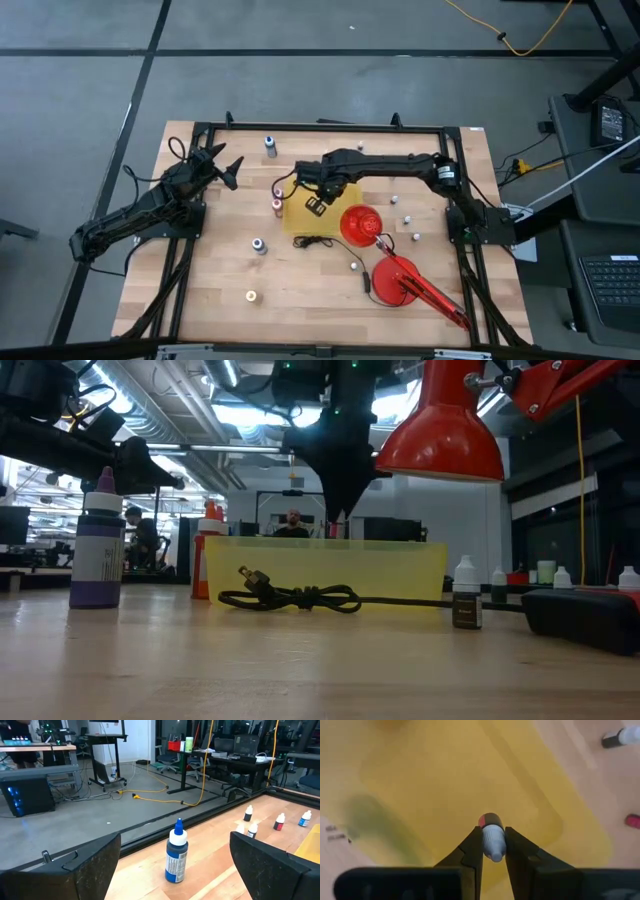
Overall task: Pick & Place food coloring
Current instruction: Put the bottom small red food coloring bottle into the yellow container
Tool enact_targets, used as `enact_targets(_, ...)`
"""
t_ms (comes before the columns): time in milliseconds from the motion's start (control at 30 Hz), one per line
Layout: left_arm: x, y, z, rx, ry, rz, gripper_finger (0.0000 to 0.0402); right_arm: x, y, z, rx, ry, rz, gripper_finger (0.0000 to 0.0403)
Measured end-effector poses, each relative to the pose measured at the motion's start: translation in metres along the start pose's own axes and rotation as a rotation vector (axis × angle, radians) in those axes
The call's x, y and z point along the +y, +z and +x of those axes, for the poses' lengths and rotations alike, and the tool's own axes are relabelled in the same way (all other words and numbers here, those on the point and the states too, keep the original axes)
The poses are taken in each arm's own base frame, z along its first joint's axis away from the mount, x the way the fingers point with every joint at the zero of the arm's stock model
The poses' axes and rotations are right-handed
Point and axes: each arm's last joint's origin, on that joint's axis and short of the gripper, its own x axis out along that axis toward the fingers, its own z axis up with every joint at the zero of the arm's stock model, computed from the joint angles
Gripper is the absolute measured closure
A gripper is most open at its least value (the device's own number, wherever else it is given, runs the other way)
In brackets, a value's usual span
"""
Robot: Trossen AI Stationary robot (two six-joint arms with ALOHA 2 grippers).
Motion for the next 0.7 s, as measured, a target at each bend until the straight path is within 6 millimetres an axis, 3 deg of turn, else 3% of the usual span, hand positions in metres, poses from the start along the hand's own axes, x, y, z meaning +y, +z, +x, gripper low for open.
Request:
enact_targets(267, 0.000, 0.000, 0.000, 0.000, 0.000, 0.000, 0.0038, -0.001, -0.012, 0.026, 0.085, -0.004, 0.115, 0.0336)
enact_targets(700, 0.000, 0.000, 0.000, 0.000, 0.000, 0.000, 0.0038, 0.001, -0.032, 0.048, 0.215, 0.005, 0.165, 0.0336)
